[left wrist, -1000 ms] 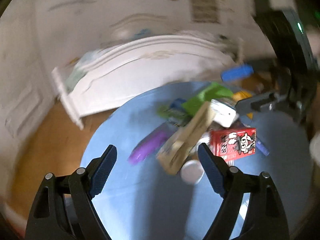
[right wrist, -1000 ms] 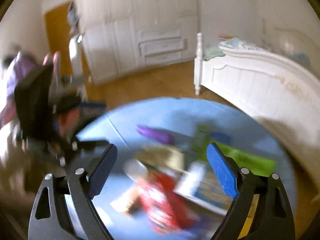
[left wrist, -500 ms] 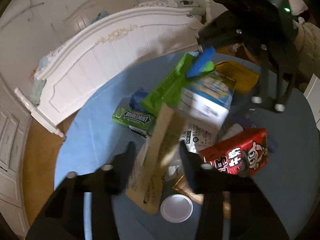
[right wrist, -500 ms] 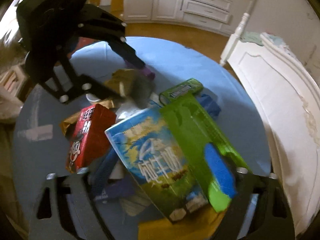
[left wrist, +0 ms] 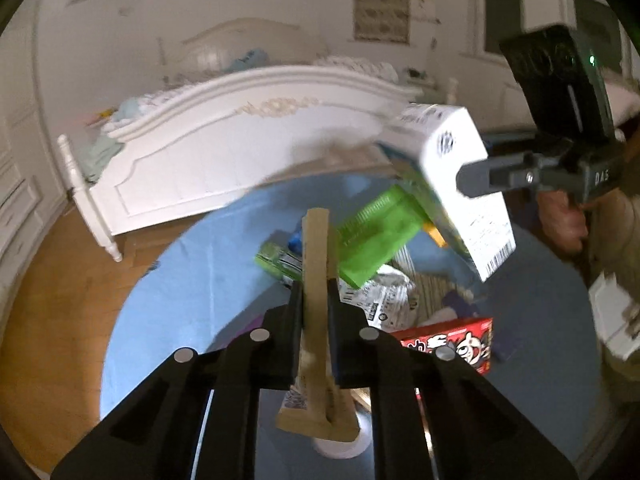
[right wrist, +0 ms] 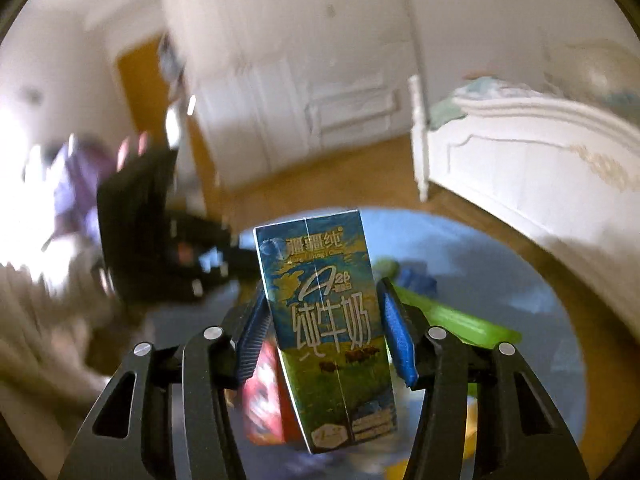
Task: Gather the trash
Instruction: 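Carry the carton and paper bag to the bin and release both, then grasp the green packet with the right gripper while the left grasps the purple tube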
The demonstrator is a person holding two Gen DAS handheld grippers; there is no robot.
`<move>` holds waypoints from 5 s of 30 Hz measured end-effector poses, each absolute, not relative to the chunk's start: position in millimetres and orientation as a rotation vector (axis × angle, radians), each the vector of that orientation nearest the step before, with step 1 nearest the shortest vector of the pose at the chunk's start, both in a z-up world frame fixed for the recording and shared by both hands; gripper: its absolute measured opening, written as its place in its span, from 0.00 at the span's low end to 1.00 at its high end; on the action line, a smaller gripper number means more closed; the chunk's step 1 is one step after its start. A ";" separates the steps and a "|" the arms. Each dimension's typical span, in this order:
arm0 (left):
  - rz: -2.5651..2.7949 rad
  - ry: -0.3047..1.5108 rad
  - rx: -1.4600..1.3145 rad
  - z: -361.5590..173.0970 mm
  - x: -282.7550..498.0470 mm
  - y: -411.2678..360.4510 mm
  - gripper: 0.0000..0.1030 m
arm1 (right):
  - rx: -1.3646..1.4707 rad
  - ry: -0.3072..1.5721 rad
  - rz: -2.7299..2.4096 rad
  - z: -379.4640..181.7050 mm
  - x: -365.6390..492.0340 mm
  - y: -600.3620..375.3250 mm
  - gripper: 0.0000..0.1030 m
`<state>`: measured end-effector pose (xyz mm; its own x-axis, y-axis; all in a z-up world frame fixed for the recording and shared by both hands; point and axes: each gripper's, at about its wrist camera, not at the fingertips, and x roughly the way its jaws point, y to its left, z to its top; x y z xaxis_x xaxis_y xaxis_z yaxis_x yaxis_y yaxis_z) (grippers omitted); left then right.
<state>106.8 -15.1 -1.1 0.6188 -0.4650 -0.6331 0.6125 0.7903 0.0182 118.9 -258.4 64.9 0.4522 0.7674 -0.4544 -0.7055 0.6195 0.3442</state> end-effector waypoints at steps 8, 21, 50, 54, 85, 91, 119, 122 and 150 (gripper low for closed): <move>-0.417 0.582 -0.029 26.5 66.1 87.7 0.12 | 0.304 0.716 0.906 68.6 115.0 -204.8 0.52; -0.018 0.658 -0.242 -31.7 9.5 258.9 0.12 | 0.130 0.952 1.040 36.4 102.6 36.0 0.52; 0.091 0.834 -0.495 -152.1 32.5 326.5 0.13 | -0.376 1.236 0.788 -96.4 101.5 263.9 0.50; 0.098 0.839 -0.491 -148.1 29.8 323.9 0.13 | -0.346 1.265 0.800 -95.3 105.5 258.9 0.51; -0.252 0.677 0.141 -5.1 71.6 135.8 0.79 | -0.127 0.730 0.867 41.3 119.4 -96.5 0.75; -0.379 0.678 0.396 -2.7 114.8 61.6 0.79 | -0.468 0.731 0.824 36.3 140.1 -167.0 0.79; -0.630 0.949 0.492 -53.7 190.8 -3.9 0.27 | -0.762 0.986 0.892 -23.2 197.0 -196.4 0.50; -0.606 0.946 0.463 -54.0 187.8 -2.4 0.24 | -0.740 0.981 0.880 -18.3 188.4 -200.1 0.43; -0.209 0.710 -0.106 -3.9 55.0 173.6 0.24 | 0.183 0.937 0.997 54.7 98.2 -54.1 0.25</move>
